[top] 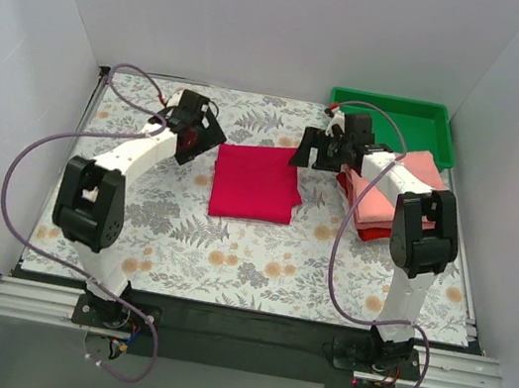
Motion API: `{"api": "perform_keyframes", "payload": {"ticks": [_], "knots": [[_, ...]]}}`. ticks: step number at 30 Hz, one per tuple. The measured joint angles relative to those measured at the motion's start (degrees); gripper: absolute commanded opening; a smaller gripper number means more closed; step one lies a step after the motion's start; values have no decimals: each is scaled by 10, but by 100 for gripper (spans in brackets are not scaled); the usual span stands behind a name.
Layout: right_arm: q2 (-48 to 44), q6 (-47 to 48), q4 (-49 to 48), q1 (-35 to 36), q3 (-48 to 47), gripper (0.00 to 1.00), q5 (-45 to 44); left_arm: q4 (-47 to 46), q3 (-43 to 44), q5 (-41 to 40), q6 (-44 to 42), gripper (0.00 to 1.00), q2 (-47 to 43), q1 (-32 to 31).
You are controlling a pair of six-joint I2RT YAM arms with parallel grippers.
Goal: Fold and stack the t-shirts
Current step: Neatly place the folded tshirt to the corner
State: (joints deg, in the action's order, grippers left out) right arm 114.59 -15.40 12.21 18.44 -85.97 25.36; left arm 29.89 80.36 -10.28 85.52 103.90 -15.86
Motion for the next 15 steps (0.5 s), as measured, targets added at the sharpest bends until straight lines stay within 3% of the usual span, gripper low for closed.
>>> {"api": "perform_keyframes", "payload": {"ticks": [8, 15], "knots": [[-17, 18, -8, 46, 59, 90, -44, -2, -208, 4, 41, 88, -213, -1], [-16, 20, -3, 74, 74, 79, -99, 32, -292, 3, 72, 88, -316, -1]]}}
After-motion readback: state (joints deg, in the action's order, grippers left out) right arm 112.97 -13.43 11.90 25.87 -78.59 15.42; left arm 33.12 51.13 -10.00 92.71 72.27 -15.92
